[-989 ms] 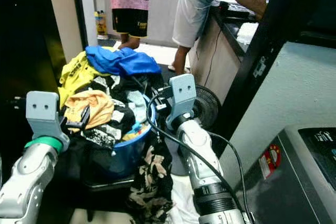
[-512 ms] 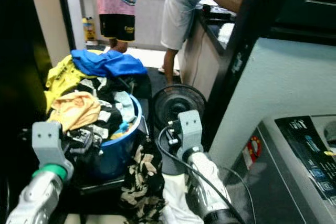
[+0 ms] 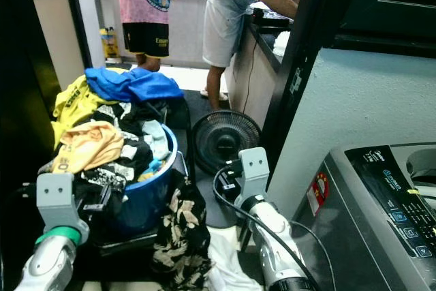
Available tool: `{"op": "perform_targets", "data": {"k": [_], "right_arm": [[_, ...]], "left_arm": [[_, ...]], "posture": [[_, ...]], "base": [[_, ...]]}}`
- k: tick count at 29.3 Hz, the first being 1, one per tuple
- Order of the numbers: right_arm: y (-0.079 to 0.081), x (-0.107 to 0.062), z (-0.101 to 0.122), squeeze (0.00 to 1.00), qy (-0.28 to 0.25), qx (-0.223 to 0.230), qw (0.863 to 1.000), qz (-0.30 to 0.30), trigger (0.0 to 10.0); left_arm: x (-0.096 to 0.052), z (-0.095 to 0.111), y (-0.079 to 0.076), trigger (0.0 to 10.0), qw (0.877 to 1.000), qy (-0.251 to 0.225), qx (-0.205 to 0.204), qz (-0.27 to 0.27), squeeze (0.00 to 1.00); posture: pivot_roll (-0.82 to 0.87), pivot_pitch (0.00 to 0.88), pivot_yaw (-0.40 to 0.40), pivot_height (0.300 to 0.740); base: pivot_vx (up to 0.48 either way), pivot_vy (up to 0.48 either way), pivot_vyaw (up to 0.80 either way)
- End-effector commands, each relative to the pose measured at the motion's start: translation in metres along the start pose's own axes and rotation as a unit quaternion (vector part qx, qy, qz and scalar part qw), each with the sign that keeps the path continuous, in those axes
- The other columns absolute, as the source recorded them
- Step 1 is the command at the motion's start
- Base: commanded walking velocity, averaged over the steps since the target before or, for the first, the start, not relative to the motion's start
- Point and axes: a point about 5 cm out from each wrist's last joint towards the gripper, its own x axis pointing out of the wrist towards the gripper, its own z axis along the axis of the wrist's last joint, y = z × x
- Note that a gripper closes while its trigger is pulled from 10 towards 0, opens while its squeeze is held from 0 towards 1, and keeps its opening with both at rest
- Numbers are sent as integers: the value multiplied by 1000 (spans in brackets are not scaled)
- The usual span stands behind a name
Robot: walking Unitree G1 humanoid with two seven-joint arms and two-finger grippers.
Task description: Clothes washing
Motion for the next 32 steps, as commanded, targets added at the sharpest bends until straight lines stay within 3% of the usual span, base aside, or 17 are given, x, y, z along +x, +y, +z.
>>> {"op": "perform_targets", "data": {"k": [1, 9, 14, 28, 32], "right_arm": [[3, -1, -1, 0, 4, -11, 1000, 11, 10000], [15, 3, 9, 0, -19, -37, 998, 43, 10000], [17, 7, 16, 0, -24, -17, 998, 59, 10000], [27, 15, 27, 0, -47, -44, 994, 91, 10000], [34, 17, 27, 0, -40, -93, 988, 115, 10000]], "left_arm": [[-3, -1, -3, 10000, 1000, -5, -5, -13, 0], [-2, 7, -9, 10000, 999, -29, -7, -21, 0], [-2, 8, -8, 10000, 999, -39, -6, -16, 0], [1, 11, -7, 10000, 999, -49, -10, -14, 0], [1, 11, -5, 10000, 999, -50, -10, -13, 0]], "posture": [[65, 2, 2, 740], [72, 8, -14, 740], [74, 0, -22, 740], [69, 0, -29, 740], [70, 0, -27, 740]], "base": [[0, 0, 800], [464, 0, 775], [472, 0, 0], [472, 0, 0], [472, 0, 200]]}}
